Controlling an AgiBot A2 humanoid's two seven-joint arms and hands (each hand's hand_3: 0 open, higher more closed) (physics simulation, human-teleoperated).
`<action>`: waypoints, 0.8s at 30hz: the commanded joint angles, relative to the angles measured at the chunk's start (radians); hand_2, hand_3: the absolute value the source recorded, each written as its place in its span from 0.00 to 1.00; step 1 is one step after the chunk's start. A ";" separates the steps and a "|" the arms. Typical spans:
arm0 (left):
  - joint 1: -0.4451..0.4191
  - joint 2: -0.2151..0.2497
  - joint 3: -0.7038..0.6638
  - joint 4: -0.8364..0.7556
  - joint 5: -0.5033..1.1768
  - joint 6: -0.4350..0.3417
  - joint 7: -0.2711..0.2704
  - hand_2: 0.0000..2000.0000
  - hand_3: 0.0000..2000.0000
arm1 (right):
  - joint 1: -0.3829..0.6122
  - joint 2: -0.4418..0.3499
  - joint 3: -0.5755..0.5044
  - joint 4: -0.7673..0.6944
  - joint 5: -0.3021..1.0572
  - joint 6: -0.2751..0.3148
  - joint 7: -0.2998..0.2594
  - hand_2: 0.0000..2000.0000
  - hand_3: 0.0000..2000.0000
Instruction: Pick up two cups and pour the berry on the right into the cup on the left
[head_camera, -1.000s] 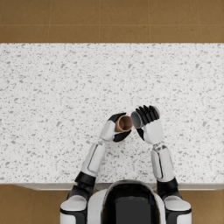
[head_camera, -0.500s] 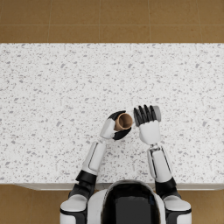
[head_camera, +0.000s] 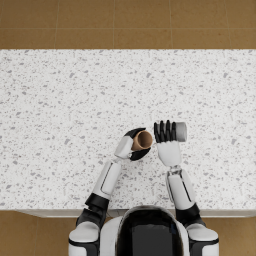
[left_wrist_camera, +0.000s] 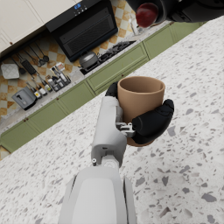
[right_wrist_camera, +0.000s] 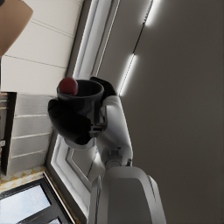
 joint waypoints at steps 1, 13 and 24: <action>0.018 0.011 -0.013 -0.007 0.000 0.000 0.000 1.00 0.64 | 0.018 -0.014 -0.003 0.010 0.032 -0.001 0.000 1.00 0.64; -0.014 0.008 -0.014 -0.017 0.000 0.000 0.000 1.00 0.64 | -0.005 -0.019 -0.013 0.000 0.204 -0.002 0.000 1.00 0.64; -0.020 0.007 -0.014 -0.023 0.000 0.001 0.000 1.00 0.64 | -0.008 -0.019 -0.015 0.002 0.207 0.000 0.001 1.00 0.64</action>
